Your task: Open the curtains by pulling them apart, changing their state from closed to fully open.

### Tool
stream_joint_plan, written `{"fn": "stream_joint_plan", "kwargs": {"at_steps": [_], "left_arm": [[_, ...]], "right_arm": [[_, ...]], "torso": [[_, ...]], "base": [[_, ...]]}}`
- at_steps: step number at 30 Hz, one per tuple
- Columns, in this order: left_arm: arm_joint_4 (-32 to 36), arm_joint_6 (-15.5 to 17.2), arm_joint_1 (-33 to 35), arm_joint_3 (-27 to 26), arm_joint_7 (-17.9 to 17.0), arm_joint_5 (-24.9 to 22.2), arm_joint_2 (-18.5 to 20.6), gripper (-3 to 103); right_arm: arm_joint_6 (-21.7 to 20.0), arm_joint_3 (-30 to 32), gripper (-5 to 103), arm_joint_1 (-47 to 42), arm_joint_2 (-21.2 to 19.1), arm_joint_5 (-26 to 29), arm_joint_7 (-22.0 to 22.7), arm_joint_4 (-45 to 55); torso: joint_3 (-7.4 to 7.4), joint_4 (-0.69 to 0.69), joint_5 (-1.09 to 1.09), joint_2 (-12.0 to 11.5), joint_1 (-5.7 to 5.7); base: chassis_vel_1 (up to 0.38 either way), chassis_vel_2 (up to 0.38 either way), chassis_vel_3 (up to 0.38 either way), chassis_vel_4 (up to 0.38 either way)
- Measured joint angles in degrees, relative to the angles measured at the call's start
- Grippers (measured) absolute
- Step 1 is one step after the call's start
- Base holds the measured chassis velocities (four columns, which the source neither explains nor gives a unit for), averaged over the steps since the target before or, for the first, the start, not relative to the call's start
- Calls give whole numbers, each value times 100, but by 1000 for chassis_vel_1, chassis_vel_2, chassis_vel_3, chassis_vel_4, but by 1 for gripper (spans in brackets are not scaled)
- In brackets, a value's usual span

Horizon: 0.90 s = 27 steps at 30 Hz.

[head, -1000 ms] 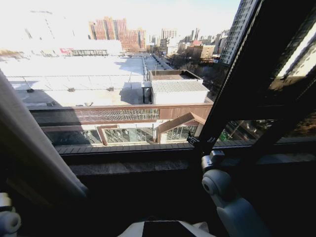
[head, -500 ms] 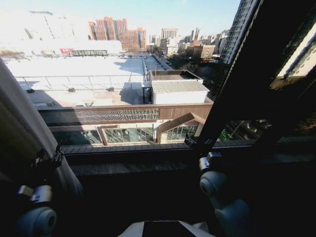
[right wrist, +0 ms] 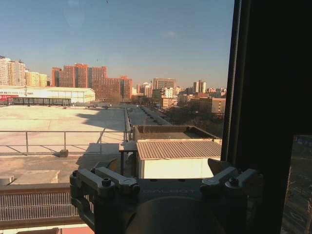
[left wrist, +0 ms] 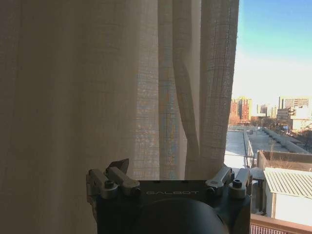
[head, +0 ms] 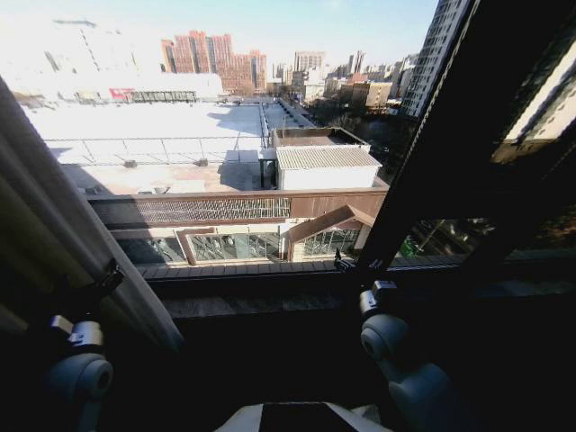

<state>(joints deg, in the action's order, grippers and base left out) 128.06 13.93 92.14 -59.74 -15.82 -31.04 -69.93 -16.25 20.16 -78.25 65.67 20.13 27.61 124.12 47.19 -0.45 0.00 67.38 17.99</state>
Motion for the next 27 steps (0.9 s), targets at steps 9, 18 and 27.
{"fn": "stream_joint_plan", "kwargs": {"at_steps": [9, 18, 27], "left_arm": [[-584, -296, -107, -424, 973, -219, 149, 58], [-905, -316, -61, -996, 1413, -617, 311, 26], [-1104, -236, -220, -1063, 1355, -662, 408, 0]], "right_arm": [[208, 7, 100, 61, 209, -356, -16, -152], [228, 6, 100, 237, 301, -472, -16, -168], [324, -35, 100, 154, 501, -665, -30, -208]], "torso": [[0, 1, 0, 0, 0], [0, 2, 1, 0, 0], [0, 0, 1, 0, 0]], "base": [[0, 0, 0, 0], [0, 0, 0, 0], [0, 0, 0, 0]]}}
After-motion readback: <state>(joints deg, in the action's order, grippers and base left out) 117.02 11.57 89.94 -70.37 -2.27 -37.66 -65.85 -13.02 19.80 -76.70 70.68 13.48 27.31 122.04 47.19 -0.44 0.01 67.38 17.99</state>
